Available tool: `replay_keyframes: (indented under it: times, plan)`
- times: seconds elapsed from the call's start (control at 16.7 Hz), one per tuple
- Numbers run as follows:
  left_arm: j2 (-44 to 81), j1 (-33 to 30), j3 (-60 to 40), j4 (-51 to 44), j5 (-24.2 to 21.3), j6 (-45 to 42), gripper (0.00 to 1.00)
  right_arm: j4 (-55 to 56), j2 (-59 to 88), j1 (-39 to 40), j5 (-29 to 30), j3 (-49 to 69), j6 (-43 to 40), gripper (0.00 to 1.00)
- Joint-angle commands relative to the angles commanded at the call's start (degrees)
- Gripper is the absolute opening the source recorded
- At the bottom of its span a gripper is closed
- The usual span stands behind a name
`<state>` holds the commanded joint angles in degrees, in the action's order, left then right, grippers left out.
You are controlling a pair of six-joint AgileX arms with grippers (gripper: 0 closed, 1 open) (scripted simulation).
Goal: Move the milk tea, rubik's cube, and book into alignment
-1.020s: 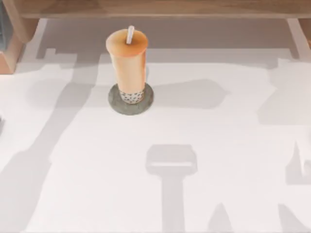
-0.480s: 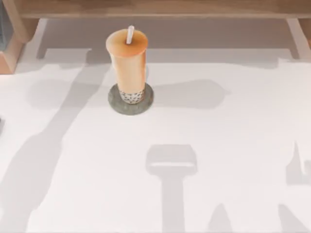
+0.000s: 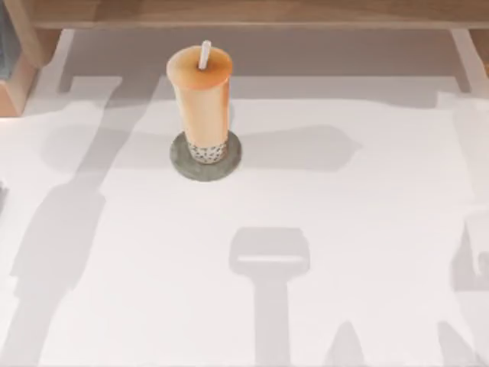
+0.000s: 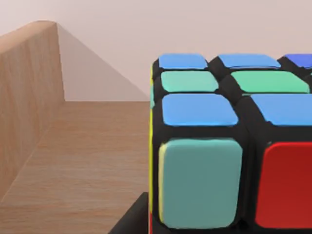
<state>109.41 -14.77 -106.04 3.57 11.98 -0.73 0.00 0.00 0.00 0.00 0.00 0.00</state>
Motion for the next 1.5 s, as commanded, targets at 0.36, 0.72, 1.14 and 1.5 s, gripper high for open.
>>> replay_keyframes:
  times: [0.36, 0.72, 1.14, 1.5]
  plan:
    - [0.0, 0.0, 0.0, 0.0, 0.0, 0.0, 0.3, 0.0, 0.0, 0.0, 0.0, 0.0, 0.0, 1.0]
    - [0.0, 0.0, 0.0, 0.0, 0.0, 0.0, 0.75, 0.0, 0.0, 0.0, 0.0, 0.0, 0.0, 1.0]
    - [0.0, 0.0, 0.0, 0.0, 0.0, 0.0, 1.0, 0.0, 0.0, 0.0, 0.0, 0.0, 0.0, 1.0]
    - [-0.25, -0.13, 0.2, 0.1, 0.05, -0.01, 1.0, 0.0, 0.0, 0.0, 0.0, 0.0, 0.0, 1.0]
